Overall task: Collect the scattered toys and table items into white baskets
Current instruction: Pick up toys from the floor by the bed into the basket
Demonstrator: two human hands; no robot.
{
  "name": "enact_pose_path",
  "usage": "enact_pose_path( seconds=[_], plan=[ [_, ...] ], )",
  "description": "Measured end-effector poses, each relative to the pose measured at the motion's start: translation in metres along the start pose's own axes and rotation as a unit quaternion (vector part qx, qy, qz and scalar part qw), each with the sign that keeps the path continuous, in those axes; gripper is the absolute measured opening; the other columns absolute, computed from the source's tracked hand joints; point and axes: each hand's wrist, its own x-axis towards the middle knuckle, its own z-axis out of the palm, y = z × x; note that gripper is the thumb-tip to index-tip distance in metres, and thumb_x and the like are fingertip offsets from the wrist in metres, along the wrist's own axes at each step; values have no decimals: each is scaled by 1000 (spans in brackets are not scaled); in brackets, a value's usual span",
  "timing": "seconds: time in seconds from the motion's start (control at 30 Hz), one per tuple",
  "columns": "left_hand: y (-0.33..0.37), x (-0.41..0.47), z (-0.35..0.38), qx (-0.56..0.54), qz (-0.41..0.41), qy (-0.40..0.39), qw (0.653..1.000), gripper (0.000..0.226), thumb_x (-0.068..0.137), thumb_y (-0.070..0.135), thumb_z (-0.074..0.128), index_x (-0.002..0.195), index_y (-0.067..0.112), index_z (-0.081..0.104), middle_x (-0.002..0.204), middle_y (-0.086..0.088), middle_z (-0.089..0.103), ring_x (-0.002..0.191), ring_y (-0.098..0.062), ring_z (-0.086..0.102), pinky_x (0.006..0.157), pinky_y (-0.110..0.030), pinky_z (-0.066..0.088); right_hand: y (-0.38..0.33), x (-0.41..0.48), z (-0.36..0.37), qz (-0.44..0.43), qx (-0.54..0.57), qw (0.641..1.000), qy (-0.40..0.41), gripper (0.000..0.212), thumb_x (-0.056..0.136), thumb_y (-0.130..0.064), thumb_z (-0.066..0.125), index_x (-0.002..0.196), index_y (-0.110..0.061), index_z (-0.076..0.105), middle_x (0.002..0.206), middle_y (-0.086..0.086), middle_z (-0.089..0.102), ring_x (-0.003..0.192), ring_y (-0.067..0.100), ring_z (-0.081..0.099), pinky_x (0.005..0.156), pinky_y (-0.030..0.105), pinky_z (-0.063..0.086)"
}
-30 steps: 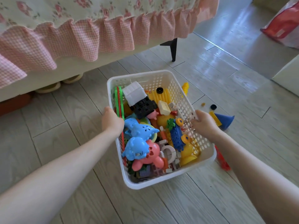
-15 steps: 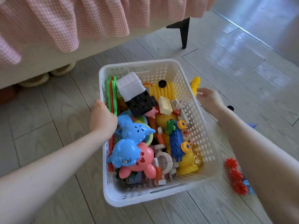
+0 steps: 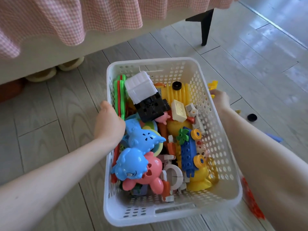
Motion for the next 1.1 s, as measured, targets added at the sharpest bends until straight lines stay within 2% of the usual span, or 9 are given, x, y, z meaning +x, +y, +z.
enact_pose_path(
  seconds=[0.17, 0.3, 0.4, 0.53, 0.67, 0.73, 0.87, 1.0, 1.1],
  plan=[
    [0, 0, -2, 9, -5, -9, 1000, 15, 86, -8, 38, 91, 5, 33, 64, -5, 36, 53, -17, 36, 42, -29, 24, -11, -29, -14, 15, 193, 979, 61, 23, 84, -21, 63, 106, -16, 57, 77, -3, 56, 55, 7, 54, 46, 13, 42],
    [1, 1, -4, 14, -8, -12, 1000, 14, 86, -8, 39, 96, 1, 37, 66, -5, 37, 54, -16, 37, 42, -30, 23, -33, -63, -38, 16, 354, 931, 82, 20, 84, -11, 59, 102, -15, 51, 80, 3, 58, 61, 12, 60, 59, 18, 51],
    [1, 1, -6, 18, -9, -24, 1000, 22, 86, -7, 41, 108, -3, 39, 85, -17, 51, 68, -27, 49, 48, -32, 31, -43, -104, -55, -40, 381, 918, 105, 16, 83, -10, 62, 95, -15, 52, 83, 5, 60, 67, 14, 64, 66, 20, 56],
    [3, -1, -11, -2, -15, -39, 999, 29, 86, -6, 43, 114, -3, 38, 107, -24, 52, 83, -32, 50, 60, -37, 37, -33, -180, -55, -95, 326, 941, 2, 16, 81, -13, 68, 86, -21, 55, 94, 10, 64, 70, 13, 69, 64, 20, 56],
    [2, 0, -15, -9, -21, -55, 998, 32, 88, -3, 42, 119, -4, 36, 112, -22, 51, 86, -29, 48, 65, -35, 36, -13, -234, -34, -97, 187, 975, -64, 17, 77, -21, 70, 84, -28, 56, 94, 5, 66, 84, 21, 67, 74, 34, 56],
    [2, 0, -16, -17, -24, -63, 998, 32, 89, -1, 42, 120, -4, 36, 112, -22, 52, 93, -33, 52, 65, -35, 35, -4, -248, -23, -113, 124, 983, -75, 16, 80, -25, 68, 83, -31, 53, 89, -5, 62, 80, 11, 62, 67, 17, 52],
    [-8, -3, -20, -55, -26, -86, 994, 30, 94, 7, 36, 122, -2, 35, 100, -19, 51, 86, -33, 51, 52, -29, 30, 4, -255, -5, -128, 19, 988, -79, 12, 88, -30, 59, 96, -24, 51, 82, -7, 55, 66, 2, 50, 51, 7, 39],
    [-20, -14, -17, -109, -67, -115, 985, 38, 95, 19, 40, 127, -1, 36, 121, -21, 51, 98, -34, 53, 68, -34, 38, -4, -249, -14, -172, -18, 982, -80, 16, 91, -27, 55, 103, -21, 63, 87, -10, 60, 77, 5, 57, 60, 5, 39],
    [-22, -18, -14, -147, -95, -130, 976, 43, 93, 21, 44, 130, 1, 36, 126, -18, 51, 105, -33, 53, 75, -35, 40, -5, -239, -31, -201, -14, 979, 30, 14, 90, -16, 56, 97, -14, 69, 81, -5, 61, 79, 15, 59, 67, 19, 45]
  ],
)
